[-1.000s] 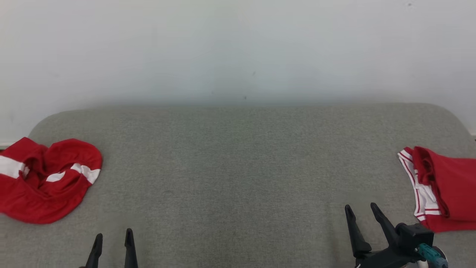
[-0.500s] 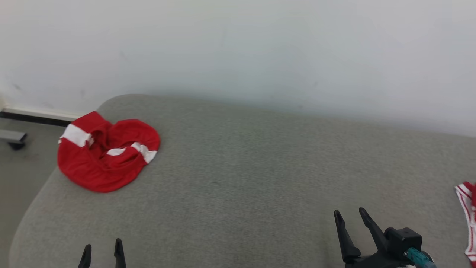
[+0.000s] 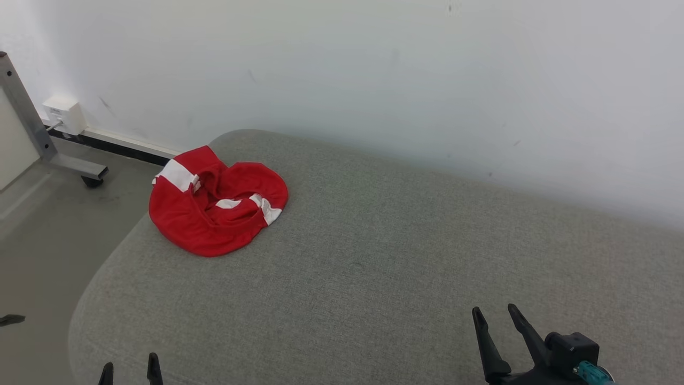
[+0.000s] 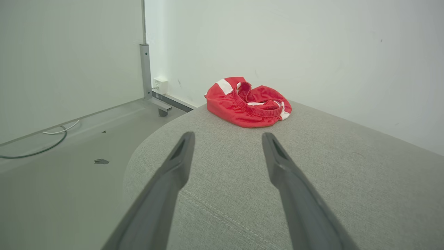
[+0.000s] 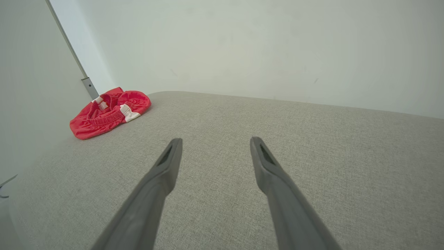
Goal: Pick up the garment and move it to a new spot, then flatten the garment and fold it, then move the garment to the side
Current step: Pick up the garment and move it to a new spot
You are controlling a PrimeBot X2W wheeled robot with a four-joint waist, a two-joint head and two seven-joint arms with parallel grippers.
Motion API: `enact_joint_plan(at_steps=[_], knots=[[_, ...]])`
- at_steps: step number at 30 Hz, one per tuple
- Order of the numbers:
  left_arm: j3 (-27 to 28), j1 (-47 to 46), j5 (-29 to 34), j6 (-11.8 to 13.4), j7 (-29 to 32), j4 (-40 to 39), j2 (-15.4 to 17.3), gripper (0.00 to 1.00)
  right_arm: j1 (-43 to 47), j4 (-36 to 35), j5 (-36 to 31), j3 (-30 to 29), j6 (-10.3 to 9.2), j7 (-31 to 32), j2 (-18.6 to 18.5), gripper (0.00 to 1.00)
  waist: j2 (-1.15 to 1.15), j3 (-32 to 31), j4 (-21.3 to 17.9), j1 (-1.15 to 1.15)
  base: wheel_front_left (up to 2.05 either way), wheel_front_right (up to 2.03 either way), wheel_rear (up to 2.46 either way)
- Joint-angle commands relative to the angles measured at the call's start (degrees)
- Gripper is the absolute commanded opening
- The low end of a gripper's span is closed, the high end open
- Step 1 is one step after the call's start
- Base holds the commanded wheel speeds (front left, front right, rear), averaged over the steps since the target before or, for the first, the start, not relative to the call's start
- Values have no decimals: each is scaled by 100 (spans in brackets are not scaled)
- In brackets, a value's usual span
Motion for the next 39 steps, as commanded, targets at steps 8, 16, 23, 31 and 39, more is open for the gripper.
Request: enact_joint_plan(at_steps=[8, 16, 23, 31, 39], knots=[[-4, -3, 57, 26, -10, 0, 0, 100, 78, -3, -21, 27, -15, -43, -52, 100, 0, -30, 47, 0, 0, 0, 0], [-17, -360, 134, 64, -10, 282, 81, 100, 163, -115, -48, 52, -15, -46, -43, 100, 0, 97, -37, 0, 0, 0, 0], [90, -1114, -9, 62, 175, 888, 281, 100, -47, -282, -92, 147, -15, 32, -188, 100, 0, 515, -284, 0, 0, 0, 0], [393, -2965, -536, 114, 970, 2091, 597, 100, -425, -876, -211, 268, -15, 267, -392, 100, 0, 1455, -772, 0, 0, 0, 0], [701, -4524, -1071, 9, 1888, 2917, 1106, 100, -1014, -1520, -308, 538, -15, 426, -485, 100, 0, 2617, -1455, 0, 0, 0, 0]])
